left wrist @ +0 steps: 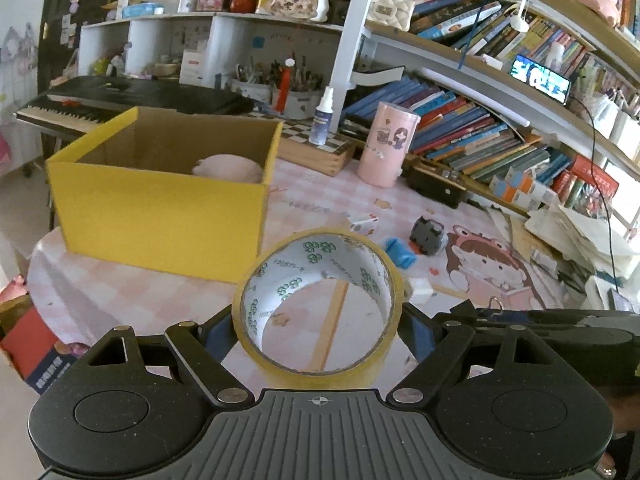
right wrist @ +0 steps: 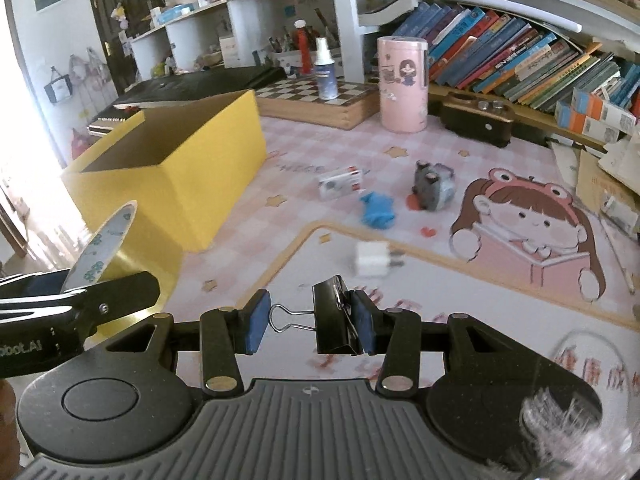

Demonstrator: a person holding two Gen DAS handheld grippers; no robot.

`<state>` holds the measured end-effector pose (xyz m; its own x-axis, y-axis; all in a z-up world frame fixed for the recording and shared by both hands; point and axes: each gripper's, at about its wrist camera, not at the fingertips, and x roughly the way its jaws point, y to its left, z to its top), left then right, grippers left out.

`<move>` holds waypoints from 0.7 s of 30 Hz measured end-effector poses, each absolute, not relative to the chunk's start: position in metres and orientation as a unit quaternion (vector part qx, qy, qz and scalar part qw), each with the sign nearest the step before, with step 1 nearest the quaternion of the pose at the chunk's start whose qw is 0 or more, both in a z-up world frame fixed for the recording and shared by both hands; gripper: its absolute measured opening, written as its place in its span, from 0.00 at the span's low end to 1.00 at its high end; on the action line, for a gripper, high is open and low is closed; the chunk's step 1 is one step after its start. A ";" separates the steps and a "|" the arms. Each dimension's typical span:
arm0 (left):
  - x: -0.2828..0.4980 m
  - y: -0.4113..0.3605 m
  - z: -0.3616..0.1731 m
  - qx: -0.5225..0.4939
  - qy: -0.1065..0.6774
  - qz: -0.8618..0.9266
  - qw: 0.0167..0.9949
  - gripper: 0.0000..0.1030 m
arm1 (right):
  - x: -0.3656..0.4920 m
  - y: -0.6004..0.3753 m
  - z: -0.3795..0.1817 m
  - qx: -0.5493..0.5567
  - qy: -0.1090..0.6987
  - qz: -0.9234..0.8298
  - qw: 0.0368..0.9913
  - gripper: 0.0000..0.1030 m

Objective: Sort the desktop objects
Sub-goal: 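Carry the tape roll and binder clip in both grippers over the yellow box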

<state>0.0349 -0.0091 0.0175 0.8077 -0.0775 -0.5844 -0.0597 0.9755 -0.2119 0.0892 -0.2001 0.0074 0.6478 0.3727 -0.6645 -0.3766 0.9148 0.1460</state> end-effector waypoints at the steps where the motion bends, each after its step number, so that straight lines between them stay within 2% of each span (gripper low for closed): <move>1: 0.031 -0.004 0.017 -0.110 0.311 -0.005 0.944 0.82 | 0.083 -0.195 0.008 -0.003 0.365 0.206 0.908 0.41; 21: -0.046 0.090 0.010 -0.117 0.309 0.017 0.944 0.82 | -0.002 -0.090 0.001 -0.011 0.378 0.241 0.894 0.41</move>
